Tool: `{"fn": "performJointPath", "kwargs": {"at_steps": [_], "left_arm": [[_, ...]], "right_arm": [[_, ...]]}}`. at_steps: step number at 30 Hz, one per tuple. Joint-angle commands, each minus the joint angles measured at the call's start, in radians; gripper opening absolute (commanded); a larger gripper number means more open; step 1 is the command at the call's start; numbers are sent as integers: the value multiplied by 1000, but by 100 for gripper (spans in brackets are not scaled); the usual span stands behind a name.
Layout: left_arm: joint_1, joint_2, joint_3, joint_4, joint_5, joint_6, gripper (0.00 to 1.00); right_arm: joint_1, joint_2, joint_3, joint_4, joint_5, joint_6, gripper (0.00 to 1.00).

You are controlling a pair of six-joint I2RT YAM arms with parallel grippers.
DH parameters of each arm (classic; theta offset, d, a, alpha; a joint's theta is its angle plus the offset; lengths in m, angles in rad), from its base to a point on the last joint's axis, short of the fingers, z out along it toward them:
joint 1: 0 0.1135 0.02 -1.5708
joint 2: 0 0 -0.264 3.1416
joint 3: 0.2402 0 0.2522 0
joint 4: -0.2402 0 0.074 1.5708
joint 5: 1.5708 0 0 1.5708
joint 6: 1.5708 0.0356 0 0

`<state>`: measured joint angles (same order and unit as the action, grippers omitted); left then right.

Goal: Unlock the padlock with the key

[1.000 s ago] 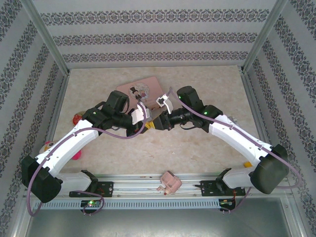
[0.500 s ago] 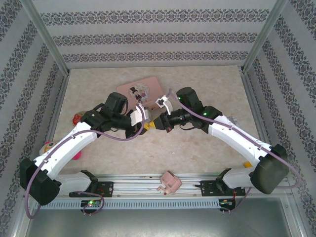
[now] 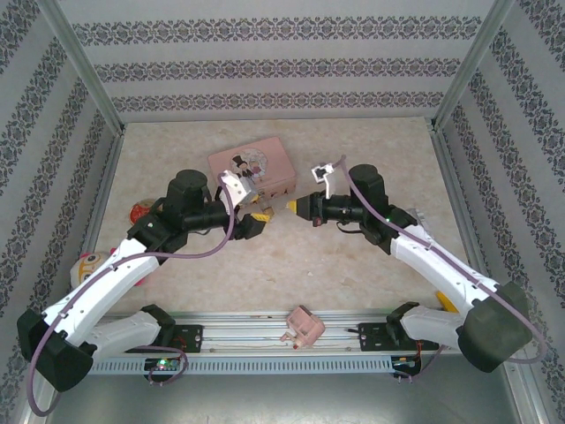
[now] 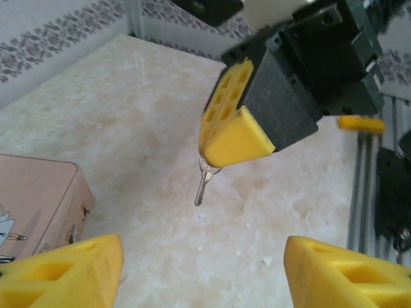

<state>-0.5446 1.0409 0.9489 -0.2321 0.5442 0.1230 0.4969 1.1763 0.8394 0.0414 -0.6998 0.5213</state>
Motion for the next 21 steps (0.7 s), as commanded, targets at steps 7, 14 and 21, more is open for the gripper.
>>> {"fn": "performJointPath", "kwargs": {"at_steps": [7, 14, 21], "left_arm": [[40, 29, 0, 271, -114, -491, 71], [92, 113, 5, 398, 76, -680, 65], [142, 194, -10, 579, 228, -850, 50]], "right_arm": [[-21, 36, -66, 422, 14, 302, 0], [-21, 101, -56, 601, -7, 414, 0], [-20, 171, -32, 740, -49, 497, 0]]}}
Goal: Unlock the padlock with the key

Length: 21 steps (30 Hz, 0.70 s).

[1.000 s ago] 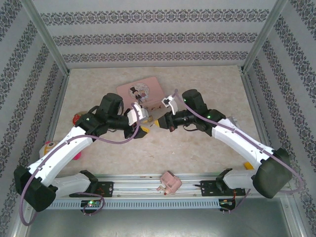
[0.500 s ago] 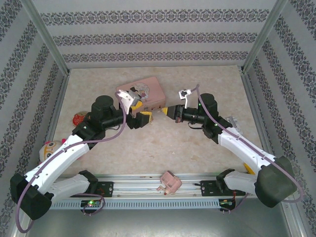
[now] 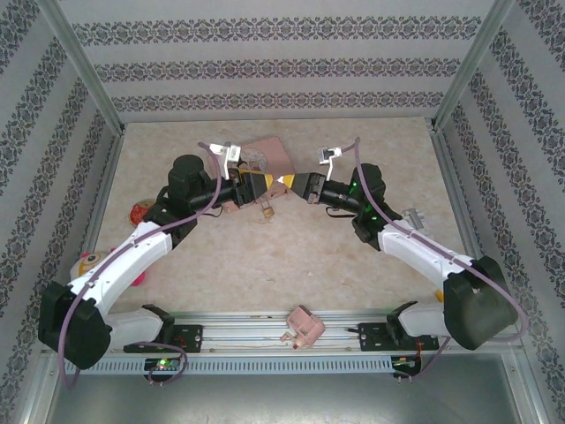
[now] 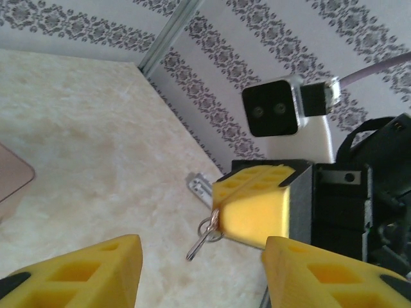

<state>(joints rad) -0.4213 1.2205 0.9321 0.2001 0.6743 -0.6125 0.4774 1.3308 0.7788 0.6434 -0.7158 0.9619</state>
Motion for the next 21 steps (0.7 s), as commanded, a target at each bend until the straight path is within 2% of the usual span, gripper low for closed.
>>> {"fn": "performJointPath", "kwargs": {"at_steps": [1, 12, 21], "left_arm": [[20, 17, 3, 161, 104, -124, 49], [44, 20, -36, 149, 74, -131, 50], [49, 60, -53, 287, 135, -202, 44]], "right_arm": [[-1, 23, 29, 152, -33, 67, 0], [1, 52, 42, 228, -36, 128, 0], [3, 79, 53, 244, -39, 144, 0]]}}
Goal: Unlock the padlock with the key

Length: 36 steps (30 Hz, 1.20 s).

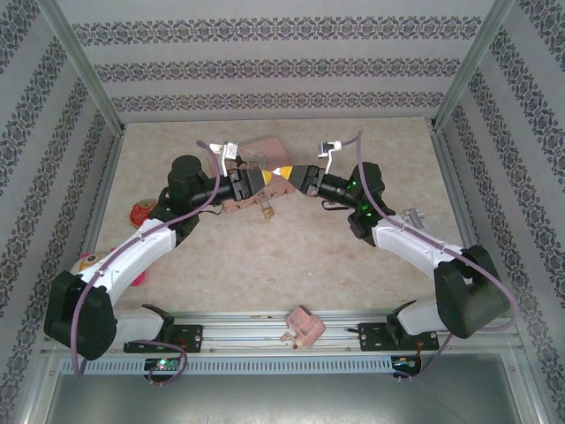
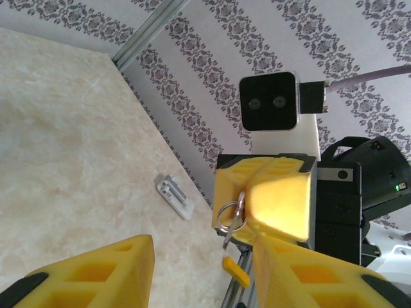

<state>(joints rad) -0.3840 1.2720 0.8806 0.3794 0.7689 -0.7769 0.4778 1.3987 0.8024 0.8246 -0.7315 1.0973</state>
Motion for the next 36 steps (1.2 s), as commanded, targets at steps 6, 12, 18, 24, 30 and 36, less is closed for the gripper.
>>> {"fn": "performJointPath", "kwargs": {"at_steps": [6, 12, 18, 24, 30, 36], "left_arm": [[11, 9, -2, 111, 49, -31, 33], [14, 11, -6, 115, 49, -31, 24], [14, 12, -8, 120, 49, -33, 12], [15, 8, -11, 121, 46, -33, 12], [19, 2, -17, 140, 39, -36, 19], [21, 3, -21, 163, 35, -46, 19]], "right_arm": [[4, 37, 39, 93, -28, 31, 0], [7, 56, 49, 122, -38, 54, 0], [8, 71, 50, 144, -42, 69, 0], [10, 83, 47, 165, -46, 83, 0], [12, 93, 52, 188, -54, 98, 0], [16, 101, 54, 198, -58, 107, 0]]}}
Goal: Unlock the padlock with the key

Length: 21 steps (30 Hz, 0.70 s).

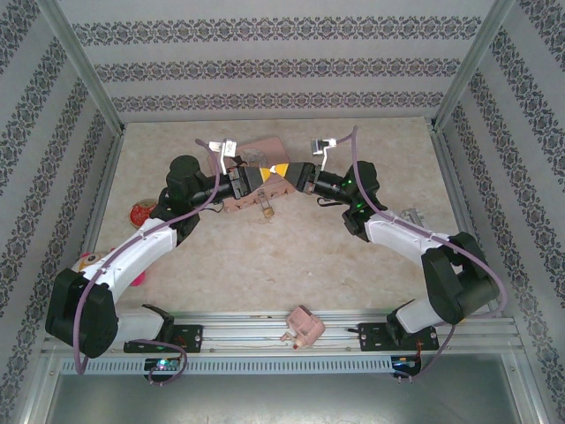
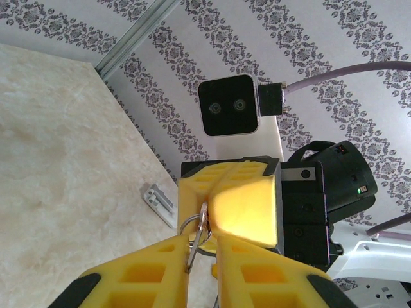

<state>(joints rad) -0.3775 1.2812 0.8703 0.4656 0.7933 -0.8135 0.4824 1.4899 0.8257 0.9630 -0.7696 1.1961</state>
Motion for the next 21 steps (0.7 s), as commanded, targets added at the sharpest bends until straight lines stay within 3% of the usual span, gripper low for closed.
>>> {"fn": "performJointPath", "kwargs": {"at_steps": [1, 6, 12, 18, 21], "left_arm": [[17, -4, -11, 78, 10, -12, 19], [18, -6, -18, 91, 1, -18, 26], [26, -23, -32, 97, -21, -20, 28], [28, -25, -30, 93, -15, -16, 15], [29, -23, -32, 103, -12, -21, 15]], "right_arm": [[12, 12, 30, 62, -20, 9, 0], [15, 16, 30, 69, -20, 16, 0], [13, 13, 29, 74, -17, 17, 0], [13, 19, 28, 78, -16, 25, 0], [15, 22, 28, 84, -16, 30, 0]]}}
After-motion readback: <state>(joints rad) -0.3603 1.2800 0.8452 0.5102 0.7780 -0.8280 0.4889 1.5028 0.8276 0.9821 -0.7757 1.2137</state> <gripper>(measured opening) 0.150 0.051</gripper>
